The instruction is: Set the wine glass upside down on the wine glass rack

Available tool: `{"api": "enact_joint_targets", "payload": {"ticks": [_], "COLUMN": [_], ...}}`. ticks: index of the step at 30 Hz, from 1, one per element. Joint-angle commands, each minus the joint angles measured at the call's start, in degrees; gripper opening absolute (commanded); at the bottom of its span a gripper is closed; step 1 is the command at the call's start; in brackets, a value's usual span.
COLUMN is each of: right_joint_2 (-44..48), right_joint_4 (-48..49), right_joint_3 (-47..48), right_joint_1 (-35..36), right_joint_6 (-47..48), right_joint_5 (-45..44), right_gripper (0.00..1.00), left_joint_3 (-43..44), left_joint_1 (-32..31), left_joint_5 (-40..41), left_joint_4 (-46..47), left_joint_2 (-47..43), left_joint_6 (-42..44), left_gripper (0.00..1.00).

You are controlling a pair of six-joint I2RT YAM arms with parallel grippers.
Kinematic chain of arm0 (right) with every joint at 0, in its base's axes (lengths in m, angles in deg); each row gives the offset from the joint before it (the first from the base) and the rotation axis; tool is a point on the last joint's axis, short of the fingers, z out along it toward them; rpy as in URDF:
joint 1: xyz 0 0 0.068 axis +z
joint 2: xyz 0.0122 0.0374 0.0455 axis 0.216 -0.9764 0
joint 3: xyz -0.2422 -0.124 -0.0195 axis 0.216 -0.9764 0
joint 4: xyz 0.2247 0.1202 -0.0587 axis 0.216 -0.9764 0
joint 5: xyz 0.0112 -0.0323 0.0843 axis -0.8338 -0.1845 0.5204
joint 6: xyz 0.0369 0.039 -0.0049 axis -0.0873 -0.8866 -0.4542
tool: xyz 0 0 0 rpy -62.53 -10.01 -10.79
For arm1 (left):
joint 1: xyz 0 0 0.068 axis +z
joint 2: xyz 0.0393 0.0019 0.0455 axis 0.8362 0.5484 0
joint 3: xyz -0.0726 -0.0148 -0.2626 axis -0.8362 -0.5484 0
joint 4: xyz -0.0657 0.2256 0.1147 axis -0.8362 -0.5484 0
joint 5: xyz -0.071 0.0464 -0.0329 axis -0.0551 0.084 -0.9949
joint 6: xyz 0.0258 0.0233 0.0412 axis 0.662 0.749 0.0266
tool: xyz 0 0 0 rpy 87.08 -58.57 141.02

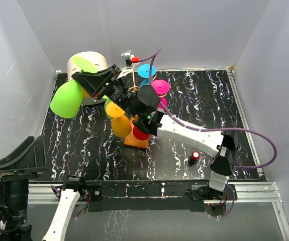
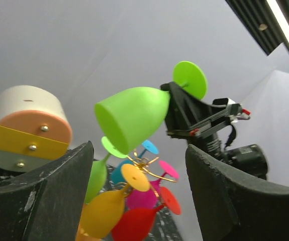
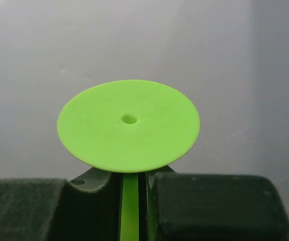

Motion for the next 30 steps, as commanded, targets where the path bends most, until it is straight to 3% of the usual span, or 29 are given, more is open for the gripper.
{"api": "enact_joint_targets", "payload": {"ticks": [1, 10, 15, 20, 26, 30], "right_joint_2": [1.63, -0.29, -0.78, -1.0, -1.48, -1.77], "right_joint_4": [5.06, 8.87, 10.75, 11.54, 10.81, 8.97], "right_joint_3": [-0.21, -2.62, -3.38, -3.7, -3.73, -3.27], "right_joint_1": [0.22, 0.22, 0.22, 0.22, 0.3, 0.39], "right_joint_6": [16.85, 26.4, 29.63, 33.92, 39.28, 41.05], "right_joint_5": [6.95, 16.53, 18.71, 21.96, 23.55, 25.35], "right_gripper": [0.0, 0.0, 0.0, 0.0, 0.0, 0.0], "left_joint_3": [0.09, 2.45, 1.84, 5.43, 9.97, 11.5], "left_joint_1": [0.1, 0.15, 0.13, 0.12, 0.1, 0.11], "left_joint_5": [-4.09, -7.0, -7.58, -10.46, -12.85, -14.9], "left_joint_4": [3.03, 7.08, 13.53, 12.34, 7.51, 5.95], "left_joint_2": [4.93, 11.17, 13.33, 17.98, 22.11, 23.85], "left_joint_6": [-11.84, -24.42, -31.06, -34.25, -36.01, -35.75], "left_gripper": [0.73, 0.79, 0.93, 0.93, 0.85, 0.71]}}
